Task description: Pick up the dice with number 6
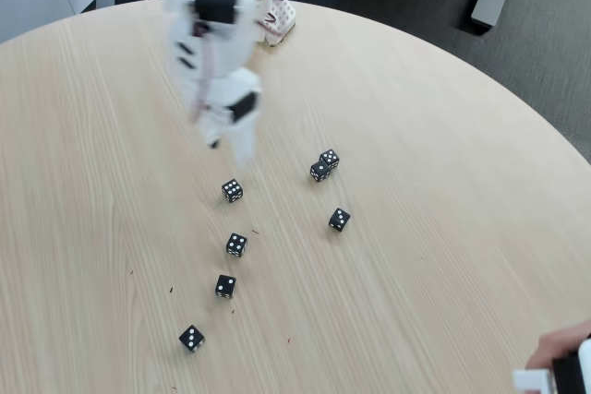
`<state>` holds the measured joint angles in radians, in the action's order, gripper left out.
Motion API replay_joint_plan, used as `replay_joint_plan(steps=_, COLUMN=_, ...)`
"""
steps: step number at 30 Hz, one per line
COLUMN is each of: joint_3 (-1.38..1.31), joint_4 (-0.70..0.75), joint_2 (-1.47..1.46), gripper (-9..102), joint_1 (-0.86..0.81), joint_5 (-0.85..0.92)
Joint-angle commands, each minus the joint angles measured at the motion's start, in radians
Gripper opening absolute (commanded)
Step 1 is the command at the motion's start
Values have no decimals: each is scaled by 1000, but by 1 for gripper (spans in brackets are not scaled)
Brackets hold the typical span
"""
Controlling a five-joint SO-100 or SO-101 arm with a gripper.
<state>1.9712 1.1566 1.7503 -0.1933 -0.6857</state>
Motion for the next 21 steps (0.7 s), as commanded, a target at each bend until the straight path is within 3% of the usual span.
replay_joint_plan(steps=1, joint_3=-32, joint_4=-9, joint_2=-15, gripper=20, joint_1=-61, joint_5=44)
replay_joint_plan(steps=21, joint_3=-32, joint_4=-11, joint_2=-95, gripper=22, joint_1=-29, joint_5=368)
